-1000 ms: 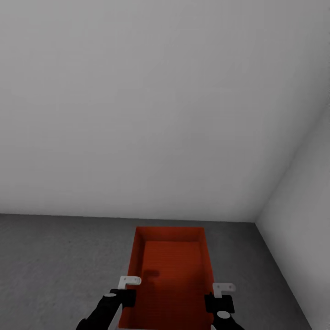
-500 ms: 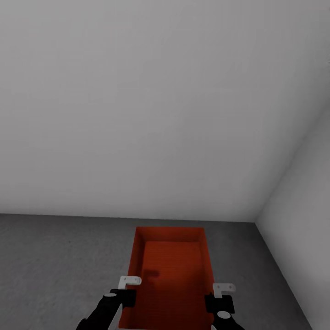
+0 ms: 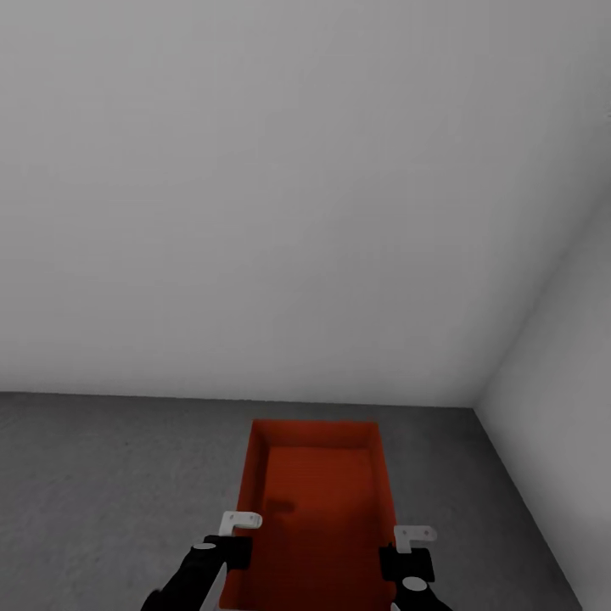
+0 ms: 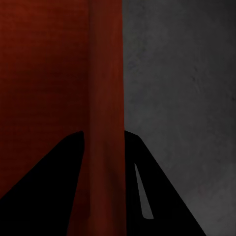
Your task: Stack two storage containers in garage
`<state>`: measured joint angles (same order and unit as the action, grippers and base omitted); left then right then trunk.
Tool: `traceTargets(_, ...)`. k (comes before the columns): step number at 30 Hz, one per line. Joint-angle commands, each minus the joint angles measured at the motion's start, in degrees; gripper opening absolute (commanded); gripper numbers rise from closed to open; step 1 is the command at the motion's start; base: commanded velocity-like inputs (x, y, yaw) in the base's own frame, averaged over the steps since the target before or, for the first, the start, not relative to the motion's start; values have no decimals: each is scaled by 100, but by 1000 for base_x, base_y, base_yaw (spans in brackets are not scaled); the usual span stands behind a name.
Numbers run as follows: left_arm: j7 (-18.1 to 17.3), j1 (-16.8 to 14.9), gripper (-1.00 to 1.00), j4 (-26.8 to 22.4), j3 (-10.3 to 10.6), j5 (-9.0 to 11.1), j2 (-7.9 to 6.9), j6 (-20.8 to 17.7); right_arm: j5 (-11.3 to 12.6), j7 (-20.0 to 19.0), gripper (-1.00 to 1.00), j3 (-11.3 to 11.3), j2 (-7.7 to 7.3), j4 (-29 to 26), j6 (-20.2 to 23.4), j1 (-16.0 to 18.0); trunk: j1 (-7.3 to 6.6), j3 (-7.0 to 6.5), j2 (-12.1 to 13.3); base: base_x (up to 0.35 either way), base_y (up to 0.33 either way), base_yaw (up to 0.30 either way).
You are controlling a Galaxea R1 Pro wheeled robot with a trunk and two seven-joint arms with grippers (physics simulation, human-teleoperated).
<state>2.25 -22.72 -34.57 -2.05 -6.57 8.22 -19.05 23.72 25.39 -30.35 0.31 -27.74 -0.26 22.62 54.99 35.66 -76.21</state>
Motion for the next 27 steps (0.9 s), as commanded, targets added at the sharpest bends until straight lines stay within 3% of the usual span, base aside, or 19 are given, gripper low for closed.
traceTargets(1,30,5,-100,-15,73,-134,4,-26,177,-6,-100,-24,-4,-47,4,14,22,33,-45,0,0,0)
traceTargets(27,30,5,-100,-15,78,-134,4,-27,177,-8,-100,-23,-5,-47,8,14,593,737,-1088,0,0,0)
